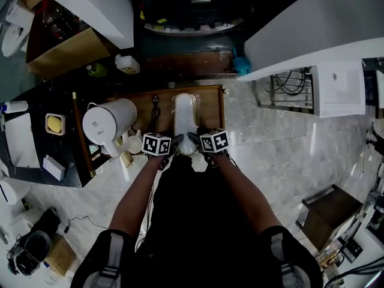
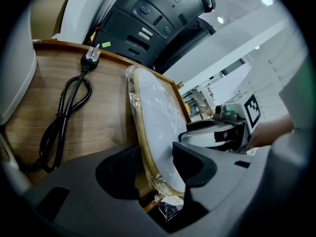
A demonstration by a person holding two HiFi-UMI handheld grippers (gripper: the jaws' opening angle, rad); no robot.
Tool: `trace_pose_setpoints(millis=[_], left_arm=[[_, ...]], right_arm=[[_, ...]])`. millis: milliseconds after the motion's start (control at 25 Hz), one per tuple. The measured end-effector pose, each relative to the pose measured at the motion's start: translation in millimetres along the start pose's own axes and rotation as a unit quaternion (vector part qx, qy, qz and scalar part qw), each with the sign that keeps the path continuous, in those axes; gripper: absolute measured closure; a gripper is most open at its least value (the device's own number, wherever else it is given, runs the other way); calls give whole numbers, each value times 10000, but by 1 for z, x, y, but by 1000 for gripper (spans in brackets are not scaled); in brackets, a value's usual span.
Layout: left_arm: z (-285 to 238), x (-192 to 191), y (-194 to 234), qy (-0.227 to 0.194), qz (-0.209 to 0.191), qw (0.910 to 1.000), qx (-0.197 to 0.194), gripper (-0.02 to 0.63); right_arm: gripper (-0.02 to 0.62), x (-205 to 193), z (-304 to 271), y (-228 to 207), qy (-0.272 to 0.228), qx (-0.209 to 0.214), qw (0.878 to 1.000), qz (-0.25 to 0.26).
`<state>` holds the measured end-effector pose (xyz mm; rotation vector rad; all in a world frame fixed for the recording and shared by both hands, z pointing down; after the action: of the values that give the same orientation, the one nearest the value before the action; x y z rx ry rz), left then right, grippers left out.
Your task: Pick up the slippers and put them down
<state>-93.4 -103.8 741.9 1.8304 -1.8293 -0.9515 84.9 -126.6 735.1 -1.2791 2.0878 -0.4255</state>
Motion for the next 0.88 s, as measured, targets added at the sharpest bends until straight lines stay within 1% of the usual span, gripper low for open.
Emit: trace_pose_setpoints(millis=[120, 360, 440, 480, 520, 640, 760, 880], left_arm=[[0, 2, -1, 19, -39, 10000, 38, 402], [-1, 1, 0, -58, -168, 9997, 157, 400], [0, 2, 0, -103, -218, 9995, 217, 386], [1, 2, 1, -118, -235, 9993, 250, 366], [1, 2, 2, -125, -240, 9993, 271, 353], [4, 2, 4, -114, -226, 9993, 279, 336], [8, 2, 2, -165, -239, 9992, 264, 334], [12, 4, -3, -281, -178, 9994, 132, 335]], right_arm=[[403, 0, -1, 0, 31, -157, 9998, 107], [397, 5, -1, 4, 75, -411, 9977, 528], [379, 6, 0, 2, 78, -527, 9964, 664], [351, 6, 0, 1, 76, -581, 9955, 746], [337, 7, 1, 1, 72, -602, 9947, 825], [336, 8, 5, 4, 59, -541, 9936, 985], [337, 7, 10, 6, 0, -516, 9934, 1028], [337, 7, 17, 8, -135, -621, 9915, 1137]])
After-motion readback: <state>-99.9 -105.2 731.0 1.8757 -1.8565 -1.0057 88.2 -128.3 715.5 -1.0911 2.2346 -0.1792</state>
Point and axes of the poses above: the fingertips, and each gripper's own axes: z backward along the fingers, y to its left, x out of its top, the point moved 9 cm from there along z, backward along the fingers, and after that the axes turned 7 degrees about z, right-handed, at the moved point
